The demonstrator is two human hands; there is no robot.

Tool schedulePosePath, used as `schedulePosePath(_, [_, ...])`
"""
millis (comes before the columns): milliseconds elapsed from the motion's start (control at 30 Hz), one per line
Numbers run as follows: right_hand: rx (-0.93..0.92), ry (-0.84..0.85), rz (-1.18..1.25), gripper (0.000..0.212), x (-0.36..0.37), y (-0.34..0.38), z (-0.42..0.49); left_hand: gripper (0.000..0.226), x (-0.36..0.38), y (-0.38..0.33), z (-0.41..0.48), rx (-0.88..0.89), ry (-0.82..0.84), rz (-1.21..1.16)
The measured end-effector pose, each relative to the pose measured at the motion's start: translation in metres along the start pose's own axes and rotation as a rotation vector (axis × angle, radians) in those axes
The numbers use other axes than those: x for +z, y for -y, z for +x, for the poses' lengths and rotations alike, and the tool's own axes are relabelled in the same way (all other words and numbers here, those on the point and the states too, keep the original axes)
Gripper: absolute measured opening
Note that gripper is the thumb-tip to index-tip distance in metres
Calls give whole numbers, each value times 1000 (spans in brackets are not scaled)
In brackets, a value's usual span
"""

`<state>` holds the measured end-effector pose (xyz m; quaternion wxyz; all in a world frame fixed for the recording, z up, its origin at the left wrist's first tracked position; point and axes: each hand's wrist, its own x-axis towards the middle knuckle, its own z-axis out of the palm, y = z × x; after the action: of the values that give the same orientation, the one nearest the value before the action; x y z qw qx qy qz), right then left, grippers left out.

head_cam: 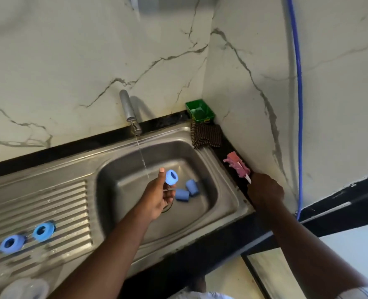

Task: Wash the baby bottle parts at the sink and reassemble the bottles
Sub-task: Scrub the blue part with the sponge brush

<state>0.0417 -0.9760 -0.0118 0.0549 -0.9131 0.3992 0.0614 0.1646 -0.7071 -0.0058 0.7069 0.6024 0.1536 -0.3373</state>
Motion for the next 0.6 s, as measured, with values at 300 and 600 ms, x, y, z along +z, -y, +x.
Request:
schedulePosePath(300, [-93,-83,116,16,0,8,-5,23,-33,-11,-17,12,54,-201])
schedulePosePath(600, [-459,-4,678,10,-34,109,-50,13,-46,-39,-24,98,113,-495])
